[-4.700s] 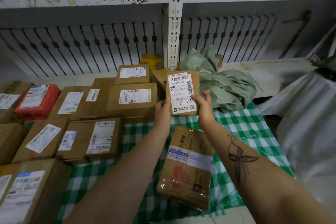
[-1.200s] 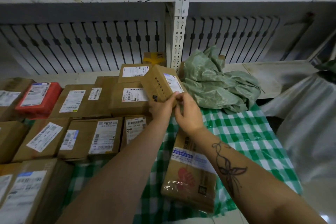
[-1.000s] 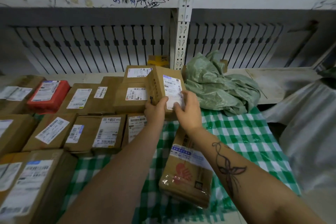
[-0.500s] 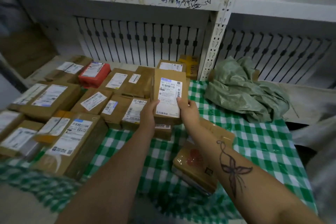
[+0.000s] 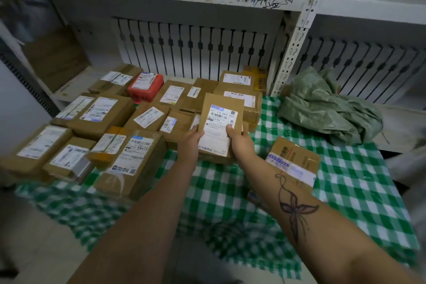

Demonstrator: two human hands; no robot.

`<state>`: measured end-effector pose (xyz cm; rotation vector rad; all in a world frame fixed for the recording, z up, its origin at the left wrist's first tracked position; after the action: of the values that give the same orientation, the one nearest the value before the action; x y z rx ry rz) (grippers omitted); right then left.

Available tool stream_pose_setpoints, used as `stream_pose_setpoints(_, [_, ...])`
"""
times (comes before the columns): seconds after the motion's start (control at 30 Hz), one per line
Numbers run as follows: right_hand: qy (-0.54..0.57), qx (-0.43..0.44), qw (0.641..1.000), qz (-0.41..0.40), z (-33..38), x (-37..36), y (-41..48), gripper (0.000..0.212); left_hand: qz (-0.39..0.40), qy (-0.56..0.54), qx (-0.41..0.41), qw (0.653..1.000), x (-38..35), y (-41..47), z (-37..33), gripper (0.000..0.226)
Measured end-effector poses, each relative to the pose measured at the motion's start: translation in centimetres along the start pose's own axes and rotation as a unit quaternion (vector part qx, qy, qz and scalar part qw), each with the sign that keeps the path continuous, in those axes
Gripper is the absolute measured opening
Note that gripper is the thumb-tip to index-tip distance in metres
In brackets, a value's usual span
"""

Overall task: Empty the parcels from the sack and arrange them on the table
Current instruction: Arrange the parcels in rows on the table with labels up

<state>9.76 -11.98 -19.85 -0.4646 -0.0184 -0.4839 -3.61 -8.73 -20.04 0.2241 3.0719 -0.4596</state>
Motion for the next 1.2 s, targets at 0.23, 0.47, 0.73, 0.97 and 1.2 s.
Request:
stream_pose_setpoints(0.23, [-0.034,-0.041,0.999,0.008,-1.4,-4.8,-3.7,0.052,-0.008,0.114,-0.042,0.993,5.4,-3.0,0.4,0.04])
stream_pose_setpoints(0.47, [-0.058,-0.067,0.996,0.029,-4.2,-8.8,-5.6,0.041,-0.001,0.28,-0.009,0.96,9.5,-3.6,2.1,0.038])
stream_pose_setpoints(0.73, [-0.033,-0.126,0.989,0.071,-7.0,-11.2,-6.5,0.044,-0.015,0.499,-0.002,0.867,11.3,-2.7,4.6,0.064])
stream_pose_setpoints(0.97, [-0.05,-0.098,0.993,0.048,-8.8,-12.3,-5.8,0.041,0.052,0.55,-0.027,0.833,11.2,-2.1,5.6,0.068])
stream_pose_setpoints(1.2, [-0.103,-0.095,0.989,0.051,-8.4,-12.5,-5.3,0.038,0.068,0.571,-0.02,0.818,11.1,-0.8,6.5,0.041])
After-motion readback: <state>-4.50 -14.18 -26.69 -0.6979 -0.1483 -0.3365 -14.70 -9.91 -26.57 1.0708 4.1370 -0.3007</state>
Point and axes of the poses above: each hand's wrist, its own y-axis towards the middle knuckle, its own x-axis out of the back of the hand, z = x × y, the point moved 4 cm from there along y, towards the middle knuckle, and after that the axes turned 3 degrees about z, right-handed, at the moved point
